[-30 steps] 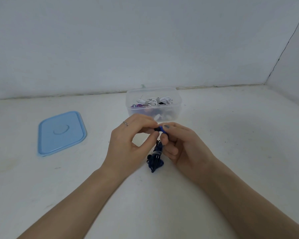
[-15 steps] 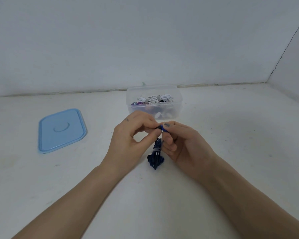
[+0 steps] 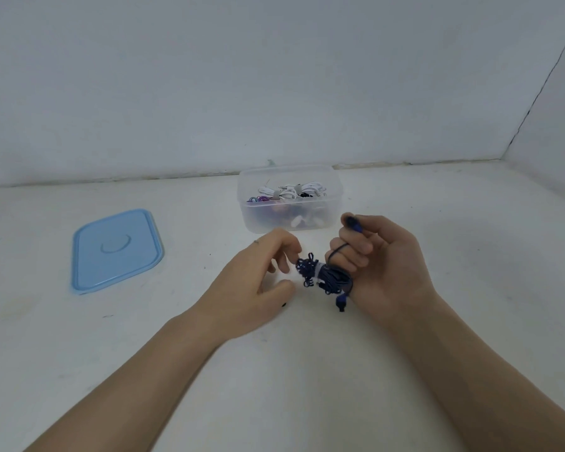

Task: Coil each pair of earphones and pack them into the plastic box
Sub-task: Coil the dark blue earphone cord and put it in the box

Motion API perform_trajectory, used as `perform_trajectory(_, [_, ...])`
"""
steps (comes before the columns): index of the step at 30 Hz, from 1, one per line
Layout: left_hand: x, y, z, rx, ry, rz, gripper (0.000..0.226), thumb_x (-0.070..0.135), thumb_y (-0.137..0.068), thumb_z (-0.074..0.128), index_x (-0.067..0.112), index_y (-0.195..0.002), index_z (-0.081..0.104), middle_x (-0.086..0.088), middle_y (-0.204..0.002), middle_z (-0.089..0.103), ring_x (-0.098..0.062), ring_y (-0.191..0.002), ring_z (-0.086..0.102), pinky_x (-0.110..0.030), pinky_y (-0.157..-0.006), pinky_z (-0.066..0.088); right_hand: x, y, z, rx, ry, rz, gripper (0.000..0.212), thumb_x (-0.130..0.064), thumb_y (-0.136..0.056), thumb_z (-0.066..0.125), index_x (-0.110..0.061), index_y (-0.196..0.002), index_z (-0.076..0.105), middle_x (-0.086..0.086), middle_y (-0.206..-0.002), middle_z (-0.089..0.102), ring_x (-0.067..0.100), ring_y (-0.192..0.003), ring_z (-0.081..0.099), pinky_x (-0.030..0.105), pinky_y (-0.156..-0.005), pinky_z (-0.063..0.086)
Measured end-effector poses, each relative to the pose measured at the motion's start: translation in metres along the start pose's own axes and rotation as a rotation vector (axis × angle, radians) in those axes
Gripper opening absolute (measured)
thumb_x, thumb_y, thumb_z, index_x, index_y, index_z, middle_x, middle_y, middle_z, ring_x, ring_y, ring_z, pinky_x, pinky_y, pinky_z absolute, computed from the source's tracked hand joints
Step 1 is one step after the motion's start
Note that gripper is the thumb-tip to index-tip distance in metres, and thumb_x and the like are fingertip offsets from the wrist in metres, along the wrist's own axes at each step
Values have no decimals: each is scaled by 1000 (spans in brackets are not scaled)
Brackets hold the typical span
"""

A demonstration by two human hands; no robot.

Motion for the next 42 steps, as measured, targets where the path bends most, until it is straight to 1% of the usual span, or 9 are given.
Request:
perform_trajectory(6, [3,3,6,61,-118,65,37,39,-73,77,26,-94,50,12,-87,52,-13,-82,51,-19,-70,42,-1,-4,-5,75,-67,-36,16,-6,-90,49,-5,-76,57,3,-64,46,15,-52,36,26,-58,32])
perform_trajectory(10, [9,-1,16,39,-239,96,42,55,-65,79,32,-73,45,4,-66,46,-14,-65,44,-24,-60,37,6,-3,-3,33,-72,9,9,-5,-90,53,-4,-83,58,6,-71,53,15,-56,46,25,-61,39])
perform_trajectory(14, [7,-3,21,16,-354,30,45,60,-67,78,34,-77,43,9,-71,49,-13,-73,49,-24,-61,39,11,-3,0,40,-62,61,9,-6,-92,54,-1,-90,61,7,-78,60,16,-61,55,24,-63,49])
perform_trajectory(20, [0,-4,22,7,-363,70,19,37,-86,65,25,-80,51,11,-72,51,-10,-68,50,-21,-58,38,8,-3,-4,74,33,23,9,-5,-92,52,-8,-99,56,9,-80,66,18,-62,59,25,-63,53])
perform_trajectory(26, [7,-5,8,117,-78,-30,9,16,-94,65,23,-91,62,10,-86,59,-12,-73,50,-14,-60,41,2,0,-4,92,689,-289,32,0,-95,51,-20,-115,66,4,-71,59,20,-62,56,32,-66,51])
perform_trajectory(30, [12,-3,3,187,127,-94,18,11,-90,72,24,-91,60,7,-76,58,-8,-67,48,-12,-53,46,7,4,1,68,1044,-402,15,-12,-95,60,-19,-99,72,3,-64,50,13,-59,51,24,-63,44])
perform_trajectory(33, [12,-3,1,233,65,-45,22,12,-87,76,22,-88,57,12,-72,54,-9,-69,50,-24,-60,49,10,6,2,48,1163,-431,16,-22,-94,65,-16,-81,71,17,-69,58,15,-61,53,30,-65,44])
perform_trajectory(37, [12,-2,-2,305,-26,45,20,6,-85,78,14,-85,60,9,-80,57,-15,-77,57,-26,-71,48,14,3,-1,37,1215,-437,16,-24,-91,67,-24,-77,74,-5,-69,64,26,-70,58,39,-71,48])
perform_trajectory(42, [10,-2,-3,350,4,58,17,4,-84,77,13,-85,62,4,-86,63,-16,-84,64,-34,-78,55,17,1,-3,-16,1206,-411,11,-14,-91,68,-20,-86,76,-14,-69,66,6,-66,55,28,-70,45])
Point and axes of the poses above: each hand's wrist, its own y-axis away from the middle knuckle, its own z-axis out of the palm, x = y × z, the point moved 3 cm from there along -y, towards the middle knuckle
